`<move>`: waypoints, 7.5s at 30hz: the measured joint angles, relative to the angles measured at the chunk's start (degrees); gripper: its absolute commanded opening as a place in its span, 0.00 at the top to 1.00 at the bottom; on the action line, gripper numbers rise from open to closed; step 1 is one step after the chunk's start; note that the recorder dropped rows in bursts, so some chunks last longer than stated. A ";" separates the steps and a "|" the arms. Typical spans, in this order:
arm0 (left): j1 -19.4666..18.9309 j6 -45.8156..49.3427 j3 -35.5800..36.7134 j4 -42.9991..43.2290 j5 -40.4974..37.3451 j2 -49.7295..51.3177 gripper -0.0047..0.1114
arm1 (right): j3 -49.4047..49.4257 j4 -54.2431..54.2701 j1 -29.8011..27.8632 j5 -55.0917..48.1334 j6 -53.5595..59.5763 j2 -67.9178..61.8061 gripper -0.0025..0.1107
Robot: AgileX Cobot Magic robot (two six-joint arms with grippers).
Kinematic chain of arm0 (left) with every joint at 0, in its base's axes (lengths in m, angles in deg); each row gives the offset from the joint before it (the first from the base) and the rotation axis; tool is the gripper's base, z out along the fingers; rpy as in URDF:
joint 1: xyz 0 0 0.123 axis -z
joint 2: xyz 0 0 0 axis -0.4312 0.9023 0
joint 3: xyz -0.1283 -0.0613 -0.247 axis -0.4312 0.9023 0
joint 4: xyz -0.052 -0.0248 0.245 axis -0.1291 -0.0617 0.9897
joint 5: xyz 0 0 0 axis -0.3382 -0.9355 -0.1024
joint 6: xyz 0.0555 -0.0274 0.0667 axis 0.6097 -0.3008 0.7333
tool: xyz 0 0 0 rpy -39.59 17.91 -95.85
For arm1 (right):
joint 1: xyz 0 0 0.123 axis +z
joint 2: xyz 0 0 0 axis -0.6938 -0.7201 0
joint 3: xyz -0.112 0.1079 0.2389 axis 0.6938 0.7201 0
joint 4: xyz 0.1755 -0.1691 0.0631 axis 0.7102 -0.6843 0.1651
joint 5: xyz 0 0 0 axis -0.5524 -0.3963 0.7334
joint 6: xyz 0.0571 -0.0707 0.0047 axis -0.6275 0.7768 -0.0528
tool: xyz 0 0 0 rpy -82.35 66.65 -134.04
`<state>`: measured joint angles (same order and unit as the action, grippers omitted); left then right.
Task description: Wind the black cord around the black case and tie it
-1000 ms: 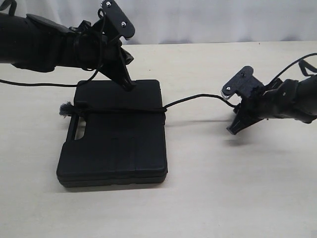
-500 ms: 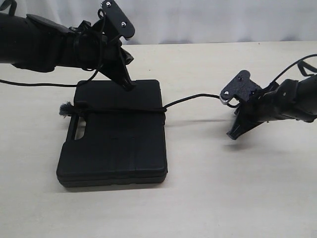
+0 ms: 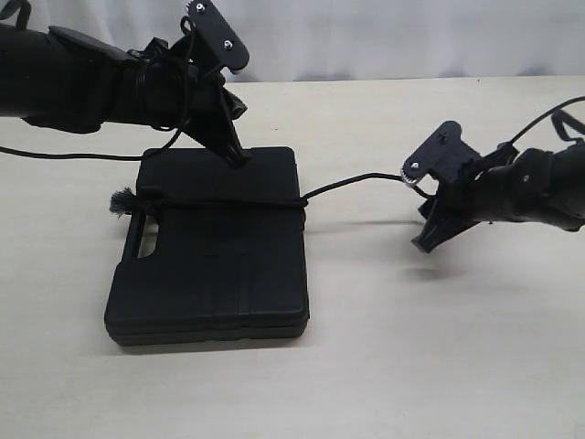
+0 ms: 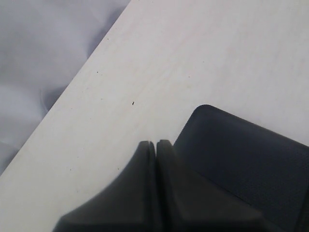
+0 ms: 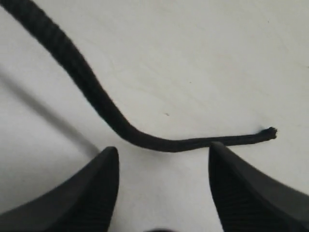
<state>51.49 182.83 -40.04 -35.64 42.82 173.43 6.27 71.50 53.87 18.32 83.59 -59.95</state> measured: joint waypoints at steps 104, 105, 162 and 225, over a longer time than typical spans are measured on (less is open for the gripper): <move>0.00 -10.54 35.97 -15.69 1.12 -77.64 0.96 | 27.19 -4.28 -9.16 -15.81 -52.69 88.39 0.94; 0.00 -10.64 36.27 -15.80 1.12 -78.67 0.96 | 27.19 -4.28 -9.16 -16.27 -52.69 89.59 0.94; -12.60 -97.60 44.52 62.02 0.99 -85.45 0.96 | 27.19 -0.04 -9.16 -19.44 -53.93 96.82 0.94; -27.34 -115.84 65.24 91.33 -5.55 -105.31 0.96 | 27.19 -0.04 -9.16 -19.52 -53.93 96.82 0.94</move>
<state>24.15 66.99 25.20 55.69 37.26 68.12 33.45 71.46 44.71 -1.20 29.66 36.87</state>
